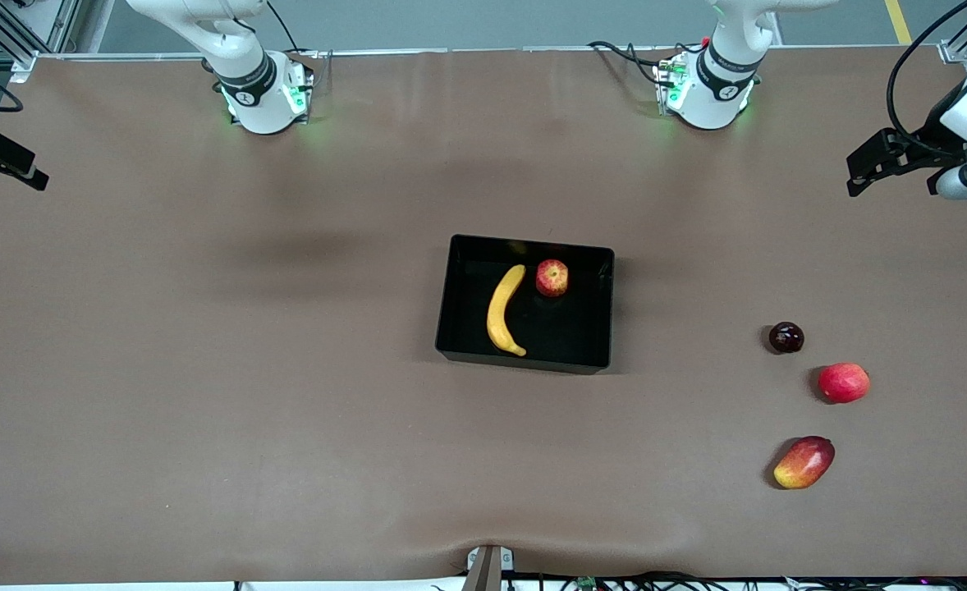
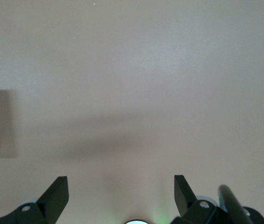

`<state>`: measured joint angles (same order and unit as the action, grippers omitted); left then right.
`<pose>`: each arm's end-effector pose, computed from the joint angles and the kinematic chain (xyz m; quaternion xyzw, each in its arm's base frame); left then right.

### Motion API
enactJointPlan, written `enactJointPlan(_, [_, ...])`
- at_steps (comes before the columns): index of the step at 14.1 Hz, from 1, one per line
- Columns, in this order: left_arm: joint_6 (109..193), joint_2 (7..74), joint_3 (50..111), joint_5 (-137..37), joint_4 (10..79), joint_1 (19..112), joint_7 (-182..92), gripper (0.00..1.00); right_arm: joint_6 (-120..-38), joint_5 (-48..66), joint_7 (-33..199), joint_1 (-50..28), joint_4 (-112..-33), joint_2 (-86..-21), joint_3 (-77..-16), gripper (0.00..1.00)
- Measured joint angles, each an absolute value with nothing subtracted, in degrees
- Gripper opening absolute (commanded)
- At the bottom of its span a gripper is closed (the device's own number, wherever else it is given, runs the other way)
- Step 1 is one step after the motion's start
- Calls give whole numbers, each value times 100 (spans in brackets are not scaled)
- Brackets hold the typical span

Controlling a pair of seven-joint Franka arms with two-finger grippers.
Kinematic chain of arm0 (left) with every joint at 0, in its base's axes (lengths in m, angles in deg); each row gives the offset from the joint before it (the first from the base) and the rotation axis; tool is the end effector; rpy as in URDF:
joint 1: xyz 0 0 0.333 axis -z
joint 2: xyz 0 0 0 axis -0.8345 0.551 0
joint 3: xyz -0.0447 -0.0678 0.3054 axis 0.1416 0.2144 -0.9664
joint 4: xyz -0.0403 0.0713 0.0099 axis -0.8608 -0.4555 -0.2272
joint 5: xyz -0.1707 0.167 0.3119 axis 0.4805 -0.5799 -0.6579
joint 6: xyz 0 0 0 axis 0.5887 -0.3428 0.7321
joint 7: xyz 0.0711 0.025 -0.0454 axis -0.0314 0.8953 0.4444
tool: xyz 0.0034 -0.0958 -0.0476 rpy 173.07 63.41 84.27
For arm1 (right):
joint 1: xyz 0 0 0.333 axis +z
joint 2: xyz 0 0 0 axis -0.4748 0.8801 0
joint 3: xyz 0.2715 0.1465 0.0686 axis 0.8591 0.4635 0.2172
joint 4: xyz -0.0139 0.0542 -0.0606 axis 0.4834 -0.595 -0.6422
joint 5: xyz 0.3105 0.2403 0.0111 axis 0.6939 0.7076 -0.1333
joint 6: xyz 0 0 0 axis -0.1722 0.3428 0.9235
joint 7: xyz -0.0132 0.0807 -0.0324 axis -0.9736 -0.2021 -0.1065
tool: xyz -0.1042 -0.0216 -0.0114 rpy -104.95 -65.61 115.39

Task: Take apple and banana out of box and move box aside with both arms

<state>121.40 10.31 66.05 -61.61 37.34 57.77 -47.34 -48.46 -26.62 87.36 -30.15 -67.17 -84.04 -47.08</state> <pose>0.5228 -0.0433 0.6475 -0.9996 0.0084 -0.0003 0.0266 0.5045 -0.0685 0.6480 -0.9978 0.0596 0.0175 0.0221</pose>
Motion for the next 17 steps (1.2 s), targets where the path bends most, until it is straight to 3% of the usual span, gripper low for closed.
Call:
enactJointPlan(11, [12137,1216,6722,-6141,3714,5797,-4728,100,-4837,-2661,8736,-3015,-6719,-8403,-4709,100])
enactJointPlan(17, [12299,1861,7948,-6121,3759,5897,-3279,100,-4837,-2661,8736,-3017,-6722,-8401,-4707,100])
